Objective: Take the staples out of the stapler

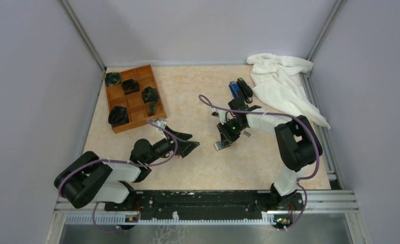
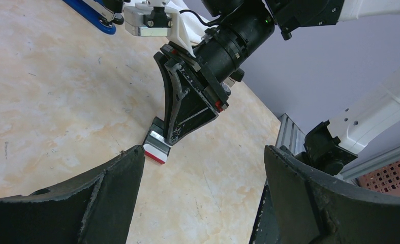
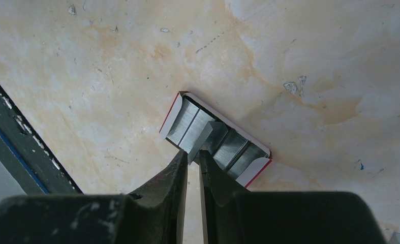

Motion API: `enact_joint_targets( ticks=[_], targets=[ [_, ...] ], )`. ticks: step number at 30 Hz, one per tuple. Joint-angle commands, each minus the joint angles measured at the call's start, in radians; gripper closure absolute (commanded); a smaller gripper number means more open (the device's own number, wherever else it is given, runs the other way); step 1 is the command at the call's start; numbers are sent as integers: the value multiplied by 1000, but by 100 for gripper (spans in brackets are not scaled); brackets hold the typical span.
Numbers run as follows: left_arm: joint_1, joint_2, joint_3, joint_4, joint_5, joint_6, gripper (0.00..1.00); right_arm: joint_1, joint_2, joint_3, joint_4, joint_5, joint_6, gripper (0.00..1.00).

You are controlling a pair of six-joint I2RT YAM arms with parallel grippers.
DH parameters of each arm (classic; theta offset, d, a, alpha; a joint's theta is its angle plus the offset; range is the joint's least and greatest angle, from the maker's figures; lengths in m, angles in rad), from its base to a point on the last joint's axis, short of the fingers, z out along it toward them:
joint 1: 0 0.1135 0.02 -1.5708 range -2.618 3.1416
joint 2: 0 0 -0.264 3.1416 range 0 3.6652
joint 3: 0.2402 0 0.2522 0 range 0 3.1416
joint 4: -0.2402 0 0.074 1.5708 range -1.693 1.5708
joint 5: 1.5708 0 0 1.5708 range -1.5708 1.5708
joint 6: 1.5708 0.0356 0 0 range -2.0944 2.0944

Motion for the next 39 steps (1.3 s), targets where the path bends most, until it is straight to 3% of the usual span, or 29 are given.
enact_joint_targets(
  ticks=[1,24,39],
  targets=[
    [-8,5,-12,58,5,-7,8,10,-7,39,17,-22,13,85],
    [-8,8,-22,72,1,-11,8,12,-6,27,42,31,32,98],
    [-8,8,-20,73,3,-12,8,64,-51,12,71,150,12,100]
  ],
)
